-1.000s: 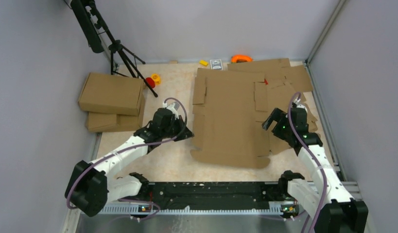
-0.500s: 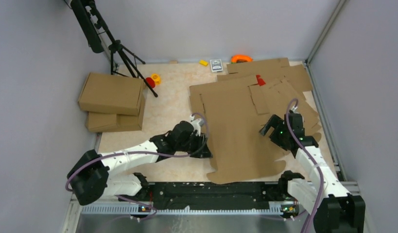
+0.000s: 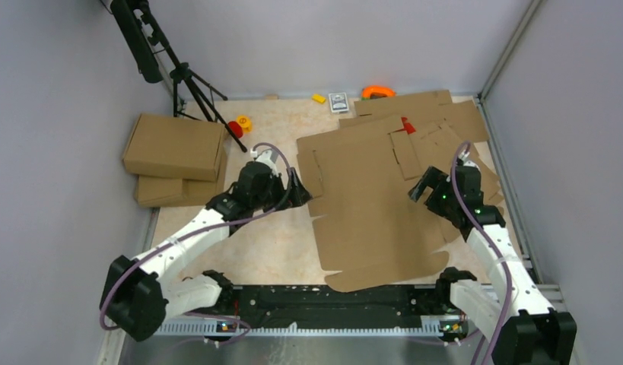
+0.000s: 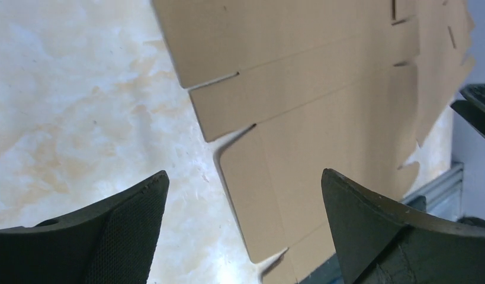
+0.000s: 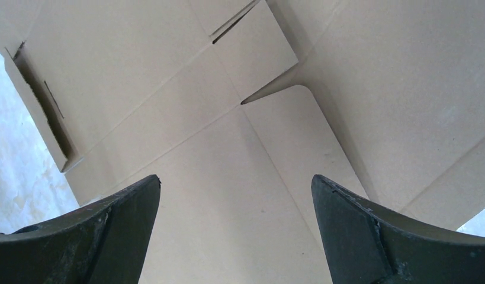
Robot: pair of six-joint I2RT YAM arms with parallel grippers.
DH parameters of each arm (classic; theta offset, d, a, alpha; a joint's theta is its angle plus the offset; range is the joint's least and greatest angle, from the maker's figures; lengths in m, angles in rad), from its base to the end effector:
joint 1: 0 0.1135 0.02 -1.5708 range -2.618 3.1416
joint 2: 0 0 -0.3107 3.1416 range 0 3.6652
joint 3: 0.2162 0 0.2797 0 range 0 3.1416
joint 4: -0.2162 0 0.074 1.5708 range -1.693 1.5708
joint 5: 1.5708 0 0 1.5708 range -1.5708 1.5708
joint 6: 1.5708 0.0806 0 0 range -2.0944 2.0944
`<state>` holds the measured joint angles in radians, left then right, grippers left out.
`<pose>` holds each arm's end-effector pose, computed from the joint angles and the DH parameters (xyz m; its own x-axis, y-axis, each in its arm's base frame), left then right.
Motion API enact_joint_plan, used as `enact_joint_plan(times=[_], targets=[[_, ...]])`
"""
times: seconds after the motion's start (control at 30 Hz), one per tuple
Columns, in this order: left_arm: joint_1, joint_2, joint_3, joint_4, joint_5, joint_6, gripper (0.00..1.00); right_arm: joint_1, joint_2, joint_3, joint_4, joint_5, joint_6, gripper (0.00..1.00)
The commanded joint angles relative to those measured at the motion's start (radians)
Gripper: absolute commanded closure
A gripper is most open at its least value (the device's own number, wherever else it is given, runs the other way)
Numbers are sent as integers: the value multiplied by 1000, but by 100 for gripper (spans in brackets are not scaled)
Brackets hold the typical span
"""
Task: Fold the paper box
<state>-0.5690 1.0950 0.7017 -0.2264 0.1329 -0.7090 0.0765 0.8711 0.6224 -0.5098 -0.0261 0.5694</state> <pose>0.2287 -0.1589 0.2510 -0.7782 -0.2683 -0.5678 0.1558 0.7934 -0.5884 0.2109 0.0183 0.2358 -0.6290 0.4923 -0.6017 0.2895 0.8666 0.4065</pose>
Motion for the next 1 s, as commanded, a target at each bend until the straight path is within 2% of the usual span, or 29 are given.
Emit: enact_joint_plan(times=[0.0, 0.1, 0.43, 0.67, 0.77, 0.97], targets=[[10, 114, 120, -41, -107, 76, 2, 6, -3, 43, -2, 9, -18, 3], [9, 227, 225, -97, -213, 64, 2, 7, -4, 36, -6, -16, -10, 2], [-50, 611, 542, -166, -350, 68, 2, 7, -7, 77, -66, 22, -16, 2], [-89, 867, 821, -394, -499, 64, 4, 8, -60, 74, -69, 53, -8, 2], [-95, 935, 875, -458, -539, 46, 8, 7, -85, 58, -51, 52, 1, 2], [-95, 982, 875, -472, -511, 56, 17, 7, -86, 59, -49, 60, 0, 2]])
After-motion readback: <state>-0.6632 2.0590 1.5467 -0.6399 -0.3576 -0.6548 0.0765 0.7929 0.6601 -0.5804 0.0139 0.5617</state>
